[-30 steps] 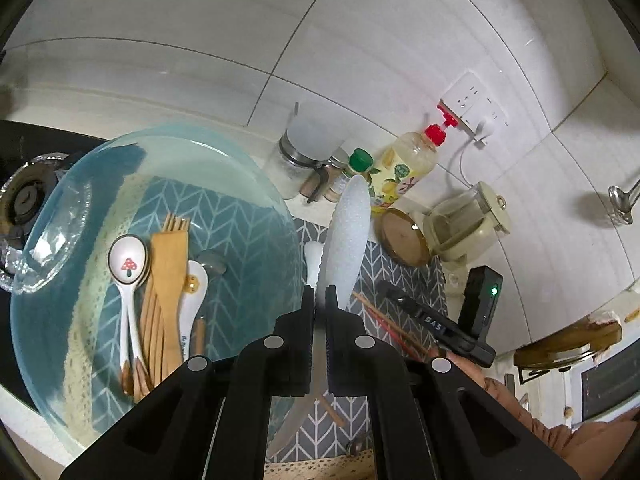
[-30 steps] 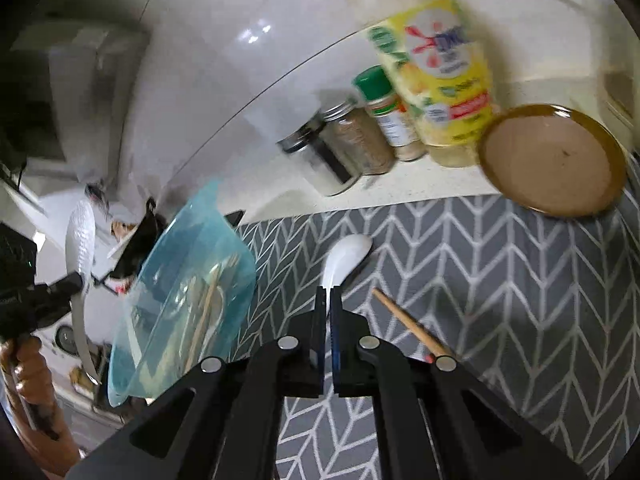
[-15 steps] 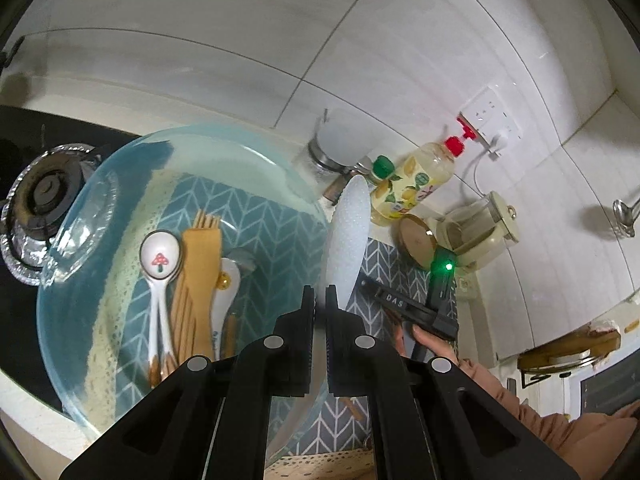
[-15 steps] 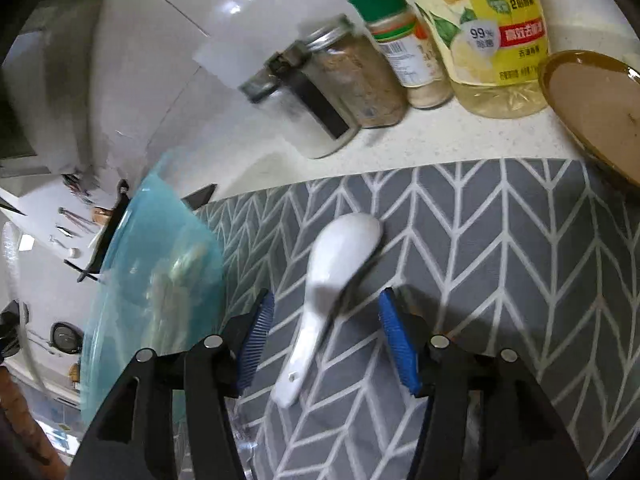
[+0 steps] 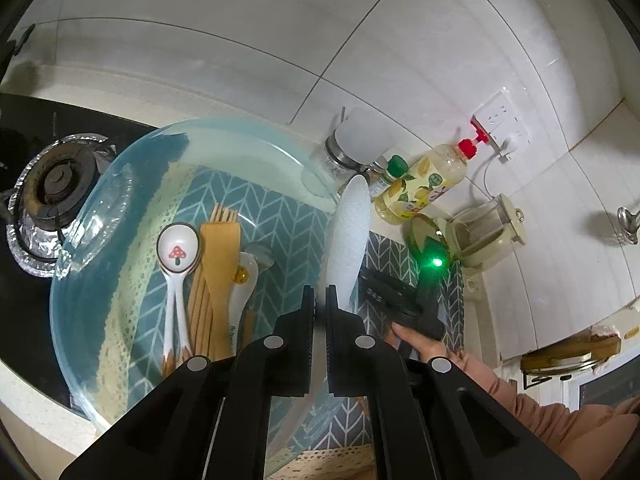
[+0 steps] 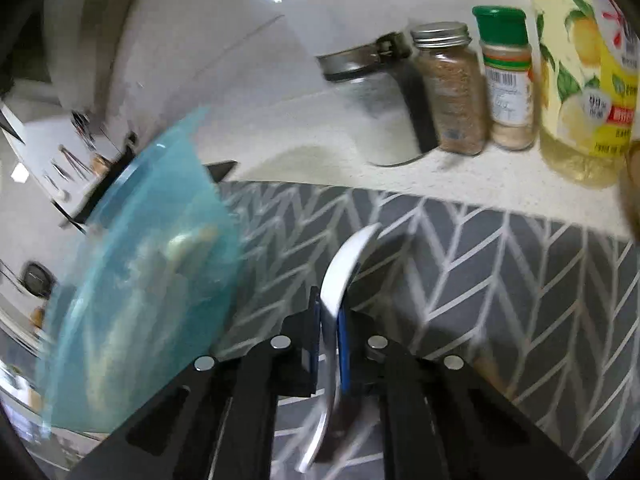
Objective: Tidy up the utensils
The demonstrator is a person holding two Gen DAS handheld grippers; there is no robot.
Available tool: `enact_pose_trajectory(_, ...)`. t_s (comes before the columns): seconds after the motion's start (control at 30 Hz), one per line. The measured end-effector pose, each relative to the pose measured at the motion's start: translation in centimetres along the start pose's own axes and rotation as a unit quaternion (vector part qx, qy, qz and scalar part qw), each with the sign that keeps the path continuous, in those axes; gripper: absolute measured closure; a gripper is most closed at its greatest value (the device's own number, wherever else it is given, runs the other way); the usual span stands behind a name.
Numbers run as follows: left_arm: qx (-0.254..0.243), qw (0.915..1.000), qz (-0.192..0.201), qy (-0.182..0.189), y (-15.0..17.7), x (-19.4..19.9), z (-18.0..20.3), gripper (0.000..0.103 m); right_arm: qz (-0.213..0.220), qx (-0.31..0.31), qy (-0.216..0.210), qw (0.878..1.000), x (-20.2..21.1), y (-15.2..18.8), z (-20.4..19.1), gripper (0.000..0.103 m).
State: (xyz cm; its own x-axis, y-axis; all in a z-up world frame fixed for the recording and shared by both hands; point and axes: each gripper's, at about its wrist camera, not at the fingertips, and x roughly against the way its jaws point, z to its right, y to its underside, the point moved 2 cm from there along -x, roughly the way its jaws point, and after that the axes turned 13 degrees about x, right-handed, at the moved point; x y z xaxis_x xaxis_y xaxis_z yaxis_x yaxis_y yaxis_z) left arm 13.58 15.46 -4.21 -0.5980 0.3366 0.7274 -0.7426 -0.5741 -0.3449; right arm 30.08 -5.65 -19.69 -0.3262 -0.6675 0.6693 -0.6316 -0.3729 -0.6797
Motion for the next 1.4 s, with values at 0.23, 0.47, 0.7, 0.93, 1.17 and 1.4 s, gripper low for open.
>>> enact_pose_trajectory(0.23, -0.003, 0.9999, -0.012, -0.005, -1.5, -0.4, -1.9, 0.097, 0.043, -0.033, 0.022, 0.998, 5.6, -1.0, -1.6, 0.095)
enact_pose_trajectory(0.47, -0.005, 0.9963, -0.063, -0.059, -4.7, -3.2, -7.1, 0.097, 0.095, -0.046, 0.006, 0.994, 10.5, -6.6, -8.9, 0.095)
enact_pose_trajectory(0.7, -0.036, 0.986, -0.128, -0.1, -5.5, -7.6, -10.5, 0.097, -0.006, -0.07, -0.01, 0.997, 2.6, -6.1, -15.7, 0.095)
enact_pose_trajectory(0.93, -0.109, 0.9786, -0.125, -0.122, -4.5, -8.1, -9.4, 0.097, -0.117, -0.102, 0.045, 0.987, -3.9, -4.3, -16.2, 0.095)
enact_pose_trajectory(1.17, -0.105, 0.9794, -0.131, -0.112, -4.4, -7.7, -9.7, 0.096, -0.173, -0.109, 0.072, 0.976, -6.1, -4.6, -15.7, 0.092)
enact_pose_trajectory(1.4, -0.095, 0.985, -0.095, -0.107, -4.9, -4.3, -9.1, 0.083, -0.178, -0.099, 0.087, 0.975, -4.3, -5.0, -15.3, 0.085)
